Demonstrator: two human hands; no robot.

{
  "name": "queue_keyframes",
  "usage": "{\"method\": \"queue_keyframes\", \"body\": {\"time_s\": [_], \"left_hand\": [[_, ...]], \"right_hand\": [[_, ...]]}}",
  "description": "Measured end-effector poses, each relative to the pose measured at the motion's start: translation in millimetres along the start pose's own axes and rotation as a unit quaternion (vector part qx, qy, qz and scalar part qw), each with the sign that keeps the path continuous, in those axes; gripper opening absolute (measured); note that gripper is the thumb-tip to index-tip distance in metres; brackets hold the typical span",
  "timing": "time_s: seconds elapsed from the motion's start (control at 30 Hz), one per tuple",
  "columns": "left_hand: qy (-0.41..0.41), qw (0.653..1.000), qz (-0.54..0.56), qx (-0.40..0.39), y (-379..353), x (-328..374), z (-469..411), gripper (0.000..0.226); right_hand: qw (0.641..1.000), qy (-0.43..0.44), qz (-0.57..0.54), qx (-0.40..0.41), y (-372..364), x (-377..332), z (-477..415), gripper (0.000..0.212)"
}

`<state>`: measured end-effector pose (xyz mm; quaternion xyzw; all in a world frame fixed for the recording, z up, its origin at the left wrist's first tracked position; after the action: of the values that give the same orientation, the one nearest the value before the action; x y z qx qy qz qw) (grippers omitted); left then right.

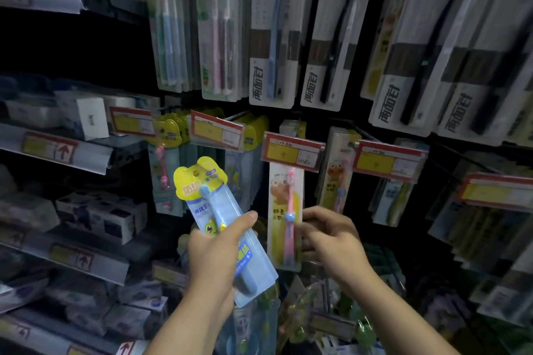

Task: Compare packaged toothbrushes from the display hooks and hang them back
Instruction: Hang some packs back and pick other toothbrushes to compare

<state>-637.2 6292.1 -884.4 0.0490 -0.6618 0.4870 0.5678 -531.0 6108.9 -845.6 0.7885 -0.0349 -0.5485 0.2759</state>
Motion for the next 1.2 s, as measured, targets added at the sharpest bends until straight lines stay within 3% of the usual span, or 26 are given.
{"method": "queue_keyframes", "body": {"time_s": [0.17,0.37,0.53,0.6,0.67,0.73,0.8,0.83,0.9,1.0,1.07,1.2], "left_hand": [[-0.001,1.000,-0.007,-0.012,0,0,0,0.036],[0.025,0.998,-0.034,-0.037,3,-6,2,0.038],[0.026,0.997,-0.043,-0.056,8,-3,1,0.038],[0.030,0.998,-0.036,-0.051,13,-2,-2,0.053],[0.037,0.998,-0.026,-0.053,14,0,-2,0.050],[0.041,0.997,-0.014,-0.062,14,5,-3,0.034],[0.040,0.997,-0.010,-0.069,14,10,-4,0.026],[0.035,0.997,-0.010,-0.070,15,12,-6,0.025],[0.022,0.998,-0.006,-0.065,17,19,-8,0.024],[-0.004,0.999,0.005,-0.049,20,28,-8,0.027],[-0.017,0.999,0.009,-0.043,21,30,-9,0.026],[-0.041,0.999,0.016,-0.023,24,33,-8,0.029]], "right_hand": [[0.999,-0.041,-0.020,0.012,-1,2,-7,0.015],[0.988,-0.077,0.058,0.122,7,11,-37,0.011],[0.972,-0.106,0.064,0.199,11,20,-47,0.022],[0.968,-0.122,0.074,0.205,12,30,-47,0.029],[0.963,-0.137,0.125,0.194,12,37,-49,0.034],[0.950,-0.125,0.231,0.168,9,28,-52,0.042],[0.947,-0.064,0.288,0.128,-3,7,-52,0.031],[0.959,-0.035,0.269,0.081,-15,-3,-50,0.022],[0.989,-0.008,0.115,-0.095,-56,-13,-37,0.016],[0.951,0.043,-0.022,-0.306,-102,-29,1,0.026],[0.945,0.054,-0.038,-0.321,-106,-32,11,0.023],[0.959,0.031,-0.058,-0.274,-96,-28,12,0.022]]}}
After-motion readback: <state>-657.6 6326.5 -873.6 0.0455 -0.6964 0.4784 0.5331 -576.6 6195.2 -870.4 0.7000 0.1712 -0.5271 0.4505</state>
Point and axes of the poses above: each hand's wrist, its own z-axis away from the middle knuckle, its own y-axis out of the back of the hand, x = y × z, the point moved 9 cm from there along -z, towards the middle knuckle, and after that the axes turned 13 degrees about z, right-handed, at the moved point
